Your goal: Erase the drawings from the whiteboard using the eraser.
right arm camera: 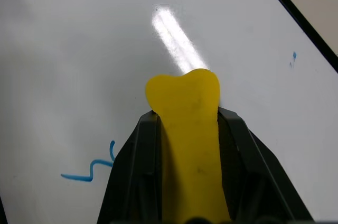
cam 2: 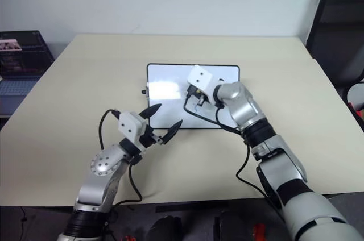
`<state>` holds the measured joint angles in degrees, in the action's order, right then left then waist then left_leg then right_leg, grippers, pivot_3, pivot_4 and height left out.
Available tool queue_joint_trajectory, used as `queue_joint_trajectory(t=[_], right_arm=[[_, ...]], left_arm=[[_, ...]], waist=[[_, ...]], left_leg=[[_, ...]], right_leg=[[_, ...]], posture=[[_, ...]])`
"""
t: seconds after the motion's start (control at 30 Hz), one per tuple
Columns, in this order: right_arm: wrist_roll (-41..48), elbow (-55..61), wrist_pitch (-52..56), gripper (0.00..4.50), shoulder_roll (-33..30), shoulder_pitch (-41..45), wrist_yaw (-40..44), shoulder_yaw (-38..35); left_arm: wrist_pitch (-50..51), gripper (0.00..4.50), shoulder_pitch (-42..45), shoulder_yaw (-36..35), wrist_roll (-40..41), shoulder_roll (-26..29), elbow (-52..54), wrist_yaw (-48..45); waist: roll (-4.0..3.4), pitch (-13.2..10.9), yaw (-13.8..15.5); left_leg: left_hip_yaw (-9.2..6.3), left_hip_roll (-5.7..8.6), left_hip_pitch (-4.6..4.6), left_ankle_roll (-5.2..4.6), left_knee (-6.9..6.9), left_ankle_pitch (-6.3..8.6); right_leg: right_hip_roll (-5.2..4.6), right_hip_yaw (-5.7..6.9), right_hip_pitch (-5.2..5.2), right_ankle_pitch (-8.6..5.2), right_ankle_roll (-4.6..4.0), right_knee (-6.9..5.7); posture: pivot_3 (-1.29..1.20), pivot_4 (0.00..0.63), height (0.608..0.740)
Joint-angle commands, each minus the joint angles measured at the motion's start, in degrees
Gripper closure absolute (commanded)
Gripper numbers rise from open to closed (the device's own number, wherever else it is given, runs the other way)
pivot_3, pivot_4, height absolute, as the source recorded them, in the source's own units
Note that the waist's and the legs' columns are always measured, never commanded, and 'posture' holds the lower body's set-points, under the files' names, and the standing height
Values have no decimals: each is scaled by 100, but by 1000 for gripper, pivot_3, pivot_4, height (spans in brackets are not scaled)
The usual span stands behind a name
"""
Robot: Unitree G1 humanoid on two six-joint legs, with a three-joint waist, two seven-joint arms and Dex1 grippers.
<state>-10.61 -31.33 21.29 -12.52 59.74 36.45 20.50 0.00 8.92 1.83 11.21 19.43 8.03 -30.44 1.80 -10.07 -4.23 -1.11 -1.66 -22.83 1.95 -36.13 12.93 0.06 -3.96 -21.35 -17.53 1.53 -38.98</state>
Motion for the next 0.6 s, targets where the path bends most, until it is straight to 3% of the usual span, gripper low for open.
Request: queue_joint_trajectory(t=[0.03,0.6], right_arm=[[-133,-131,10,3407,-104,-36,-68,-42],[-225,891,369,3407,-1018,-998,238,-78]], left_arm=[[2,0,11,-71,13,4,279,57],[9,0,38,-81,29,8,234,12]], waist=[[0,0,1],[0,0,210]], left_leg=[[0,0,0,0,0,0],[-10,9,-8,0,2,0]], right_leg=[[0,0,0,0,0,0],[-11,4,3,-1,1,6]], posture=[[0,150,740],[0,150,740]])
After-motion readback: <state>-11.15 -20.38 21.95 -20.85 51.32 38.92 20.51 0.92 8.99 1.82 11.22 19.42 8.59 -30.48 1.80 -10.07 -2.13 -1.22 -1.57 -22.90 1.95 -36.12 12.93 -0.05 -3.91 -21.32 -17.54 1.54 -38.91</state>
